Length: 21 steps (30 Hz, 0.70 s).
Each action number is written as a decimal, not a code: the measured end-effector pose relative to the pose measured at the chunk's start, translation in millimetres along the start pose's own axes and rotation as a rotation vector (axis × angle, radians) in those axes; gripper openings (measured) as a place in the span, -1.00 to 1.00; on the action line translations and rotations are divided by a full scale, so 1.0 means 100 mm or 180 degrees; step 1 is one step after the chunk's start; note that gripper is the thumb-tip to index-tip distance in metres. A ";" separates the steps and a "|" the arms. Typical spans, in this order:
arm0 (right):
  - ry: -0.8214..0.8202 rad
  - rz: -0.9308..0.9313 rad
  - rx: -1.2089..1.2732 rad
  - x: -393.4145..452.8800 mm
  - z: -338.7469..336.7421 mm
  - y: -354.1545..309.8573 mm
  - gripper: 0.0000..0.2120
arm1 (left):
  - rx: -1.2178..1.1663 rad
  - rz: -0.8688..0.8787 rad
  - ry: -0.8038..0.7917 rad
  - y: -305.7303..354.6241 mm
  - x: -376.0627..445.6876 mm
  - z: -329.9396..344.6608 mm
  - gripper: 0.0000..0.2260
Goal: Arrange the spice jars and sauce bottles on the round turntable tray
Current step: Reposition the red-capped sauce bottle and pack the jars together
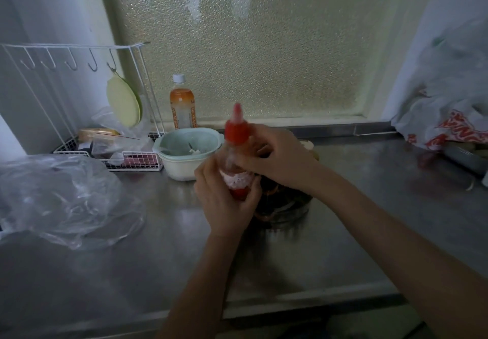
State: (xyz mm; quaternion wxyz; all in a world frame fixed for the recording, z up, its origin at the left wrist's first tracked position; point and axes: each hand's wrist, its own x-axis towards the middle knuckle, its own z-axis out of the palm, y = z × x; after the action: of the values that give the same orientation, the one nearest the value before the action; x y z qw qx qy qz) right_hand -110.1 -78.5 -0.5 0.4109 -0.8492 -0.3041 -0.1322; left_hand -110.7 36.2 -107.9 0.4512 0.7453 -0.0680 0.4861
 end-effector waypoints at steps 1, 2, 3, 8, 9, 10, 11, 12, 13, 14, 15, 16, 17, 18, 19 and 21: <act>0.0219 0.0074 0.0064 -0.02 -0.05 0.02 -0.69 | 0.0081 0.0102 -0.0103 0.01 -0.02 0.01 -0.33; 0.0470 0.0132 0.0178 -0.04 -0.11 0.03 -0.73 | 0.0151 0.0173 -0.0206 0.02 -0.04 0.03 -0.28; 0.0763 0.0152 0.0373 -0.07 -0.19 0.04 -0.77 | 0.0201 0.0205 -0.0310 0.02 -0.05 0.04 -0.24; 0.2106 0.0367 0.0933 -0.35 -0.80 0.06 -0.86 | 0.0182 -0.0082 -0.0701 0.00 -0.05 0.02 -0.36; 0.2101 0.0499 0.0756 -0.44 -0.88 0.09 -0.83 | 0.0173 -0.0194 -0.0774 0.00 -0.05 0.02 -0.38; 0.2020 0.0638 0.0632 -0.52 -0.91 0.14 -0.80 | 0.0201 -0.0254 -0.0858 0.00 -0.06 0.02 -0.38; 0.1931 0.0775 0.0565 -0.58 -0.89 0.20 -0.77 | 0.0258 -0.0251 -0.0942 -0.02 -0.07 0.03 -0.39; 0.1896 0.0909 0.0499 -0.64 -0.86 0.26 -0.74 | 0.0314 -0.0214 -0.1029 -0.04 -0.07 0.04 -0.39; 0.1899 0.1030 0.0403 -0.68 -0.82 0.33 -0.72 | 0.0353 -0.0193 -0.1111 -0.06 -0.08 0.06 -0.41; 0.1904 0.1077 0.0326 -0.72 -0.77 0.38 -0.73 | 0.0384 -0.0193 -0.1173 -0.08 -0.09 0.07 -0.44; 0.1903 0.1091 0.0262 -0.76 -0.72 0.42 -0.74 | 0.0429 -0.0189 -0.1220 -0.10 -0.10 0.08 -0.49; 0.1910 0.1090 0.0255 -0.79 -0.69 0.45 -0.75 | 0.0495 -0.0165 -0.1254 -0.12 -0.10 0.10 -0.53; 0.1950 0.1094 0.0310 -0.82 -0.66 0.48 -0.75 | 0.0547 -0.0137 -0.1277 -0.13 -0.11 0.10 -0.55; 0.2015 0.1101 0.0379 -0.85 -0.65 0.51 -0.77 | 0.0568 -0.0098 -0.1275 -0.14 -0.10 0.11 -0.56; 0.2079 0.1104 0.0455 -0.87 -0.64 0.52 -0.79 | 0.0570 -0.0091 -0.1260 -0.14 -0.10 0.12 -0.58; 0.2148 0.1115 0.0563 -0.91 -0.63 0.54 -0.81 | 0.0525 -0.0181 -0.1189 -0.13 -0.08 0.12 -0.66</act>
State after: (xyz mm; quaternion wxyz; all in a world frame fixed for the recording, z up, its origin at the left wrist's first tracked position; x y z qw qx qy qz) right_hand -145.5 -190.4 -37.9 0.5758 -0.7584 -0.0125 -0.3051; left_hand -99.5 32.1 -124.0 0.3818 0.8585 -0.0894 0.3304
